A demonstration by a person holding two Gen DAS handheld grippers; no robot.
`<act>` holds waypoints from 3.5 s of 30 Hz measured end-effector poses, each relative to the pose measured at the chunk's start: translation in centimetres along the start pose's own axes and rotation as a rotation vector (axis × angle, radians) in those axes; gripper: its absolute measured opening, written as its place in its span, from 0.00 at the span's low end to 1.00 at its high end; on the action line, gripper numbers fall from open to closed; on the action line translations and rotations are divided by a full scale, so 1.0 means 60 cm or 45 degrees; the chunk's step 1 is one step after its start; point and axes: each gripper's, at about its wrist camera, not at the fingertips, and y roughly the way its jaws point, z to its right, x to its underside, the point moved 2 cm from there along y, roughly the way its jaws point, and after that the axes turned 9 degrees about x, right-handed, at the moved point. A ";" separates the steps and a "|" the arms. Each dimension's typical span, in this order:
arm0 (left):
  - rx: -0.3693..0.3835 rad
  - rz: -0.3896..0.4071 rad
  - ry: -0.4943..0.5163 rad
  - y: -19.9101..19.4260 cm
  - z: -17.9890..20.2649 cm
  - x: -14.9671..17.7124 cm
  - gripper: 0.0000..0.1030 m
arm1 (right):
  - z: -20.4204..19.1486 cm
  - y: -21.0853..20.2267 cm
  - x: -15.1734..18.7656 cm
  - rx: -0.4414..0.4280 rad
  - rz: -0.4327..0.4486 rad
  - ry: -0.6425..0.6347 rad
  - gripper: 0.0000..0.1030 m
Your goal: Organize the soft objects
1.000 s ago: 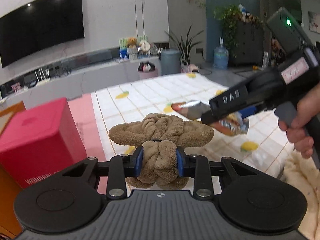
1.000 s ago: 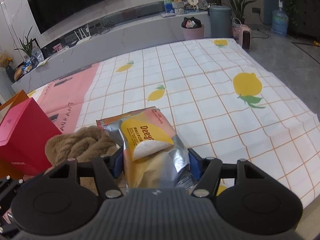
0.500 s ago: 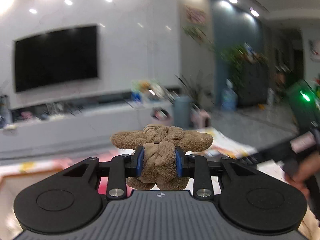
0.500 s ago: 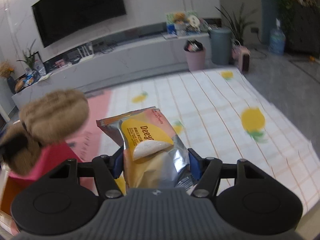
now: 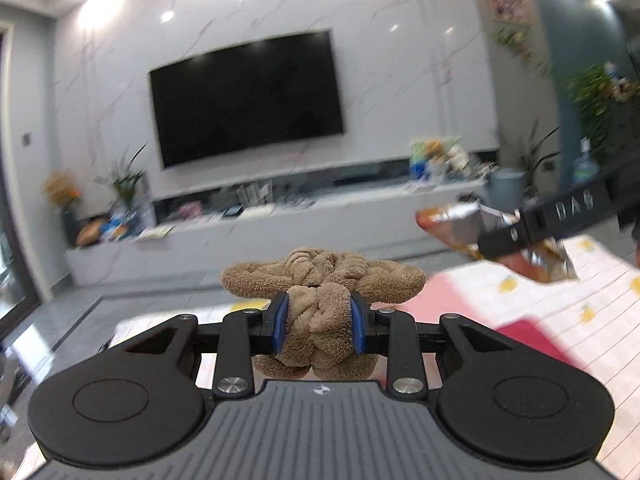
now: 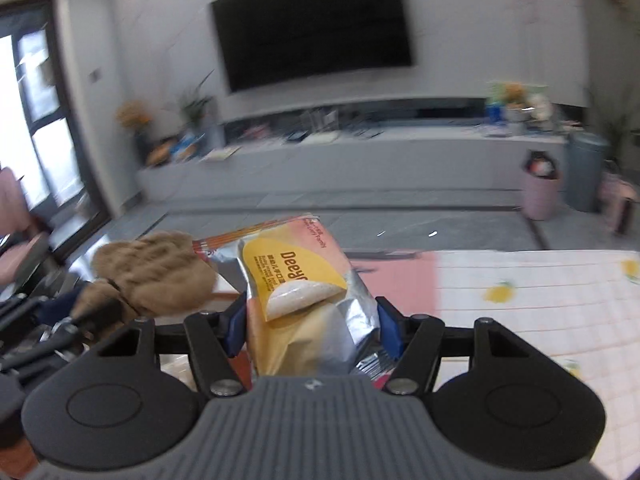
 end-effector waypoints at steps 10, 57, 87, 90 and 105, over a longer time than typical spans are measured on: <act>0.051 -0.155 0.095 -0.023 -0.045 0.090 0.34 | -0.180 0.113 0.033 -0.051 -0.183 -0.345 0.61; 0.200 0.033 -0.154 -0.174 -0.063 0.007 0.91 | -0.100 -0.142 0.092 0.383 0.225 0.012 0.97; 0.195 -0.153 -0.149 -0.185 0.043 0.134 0.91 | -0.103 -0.199 0.361 0.342 0.125 0.040 0.97; 0.200 -0.158 -0.144 -0.186 0.048 0.143 0.91 | -0.102 -0.196 0.366 0.345 0.114 0.037 0.97; 0.179 -0.204 -0.148 -0.181 0.063 0.160 0.91 | -0.088 -0.182 0.389 0.338 0.060 0.039 0.97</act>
